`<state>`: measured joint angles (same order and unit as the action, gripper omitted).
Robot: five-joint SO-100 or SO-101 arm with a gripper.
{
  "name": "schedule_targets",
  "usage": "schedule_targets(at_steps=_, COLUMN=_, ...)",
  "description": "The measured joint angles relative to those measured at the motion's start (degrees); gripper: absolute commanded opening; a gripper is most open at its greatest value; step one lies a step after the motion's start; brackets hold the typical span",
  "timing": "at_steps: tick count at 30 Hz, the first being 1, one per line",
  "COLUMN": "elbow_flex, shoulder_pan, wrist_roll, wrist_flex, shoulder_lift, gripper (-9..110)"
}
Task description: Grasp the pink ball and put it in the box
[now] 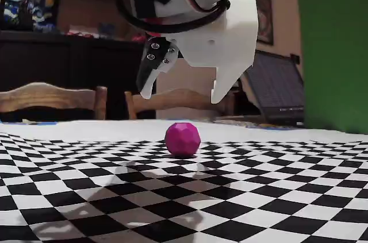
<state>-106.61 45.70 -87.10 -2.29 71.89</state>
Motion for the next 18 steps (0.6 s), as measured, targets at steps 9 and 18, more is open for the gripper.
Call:
schedule_targets(at_steps=9, elbow_flex=3.69, shoulder_pan=0.0, wrist_roll=0.0, wrist_flex=0.0, shoulder_lift=-4.22, gripper=27)
schedule_targets(at_steps=18, elbow_flex=8.61, shoulder_pan=0.0, wrist_roll=0.0, wrist_flex=0.79, shoulder_lift=-8.17, gripper=27)
